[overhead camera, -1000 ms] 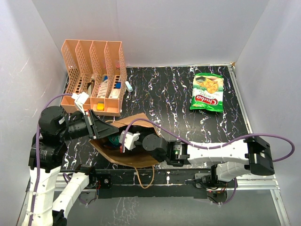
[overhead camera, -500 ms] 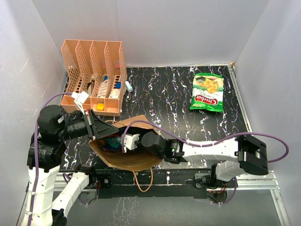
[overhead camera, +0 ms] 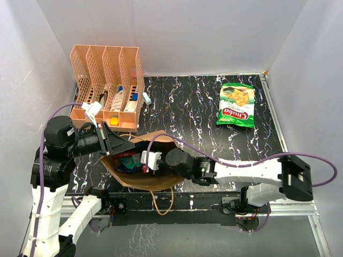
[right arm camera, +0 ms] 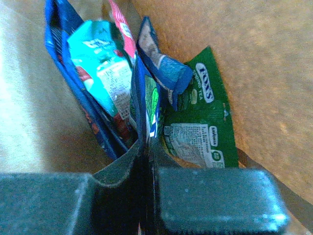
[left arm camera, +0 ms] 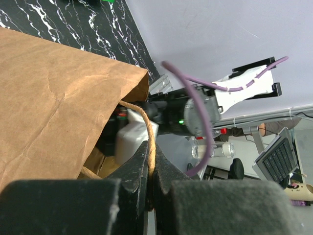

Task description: Take the snacks out of the paper bag

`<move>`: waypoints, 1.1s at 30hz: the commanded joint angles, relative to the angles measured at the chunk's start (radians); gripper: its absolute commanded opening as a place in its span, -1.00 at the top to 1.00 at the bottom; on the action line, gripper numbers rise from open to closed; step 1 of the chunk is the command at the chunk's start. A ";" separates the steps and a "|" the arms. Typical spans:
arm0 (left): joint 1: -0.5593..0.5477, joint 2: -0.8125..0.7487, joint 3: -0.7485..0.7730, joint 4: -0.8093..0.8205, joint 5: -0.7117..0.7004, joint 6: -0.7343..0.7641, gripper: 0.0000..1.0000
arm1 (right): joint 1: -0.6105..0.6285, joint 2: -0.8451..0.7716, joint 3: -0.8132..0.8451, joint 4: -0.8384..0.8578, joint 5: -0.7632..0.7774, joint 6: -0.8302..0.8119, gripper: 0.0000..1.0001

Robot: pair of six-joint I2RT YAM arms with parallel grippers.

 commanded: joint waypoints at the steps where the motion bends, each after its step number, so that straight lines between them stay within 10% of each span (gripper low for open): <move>1: 0.000 -0.023 -0.003 -0.004 -0.030 -0.011 1.00 | 0.004 -0.127 0.025 0.003 -0.137 0.084 0.85; 11: -0.001 -0.031 -0.010 -0.016 -0.079 -0.035 1.00 | 0.004 -0.237 0.107 -0.143 -0.296 0.243 0.85; 21: 0.000 -0.009 -0.023 -0.051 -0.102 -0.038 1.00 | 0.004 -0.276 0.381 -0.225 -0.102 0.456 0.85; 33: 0.000 -0.014 -0.056 -0.106 -0.202 -0.031 1.00 | 0.004 -0.372 0.577 -0.205 -0.069 0.304 0.85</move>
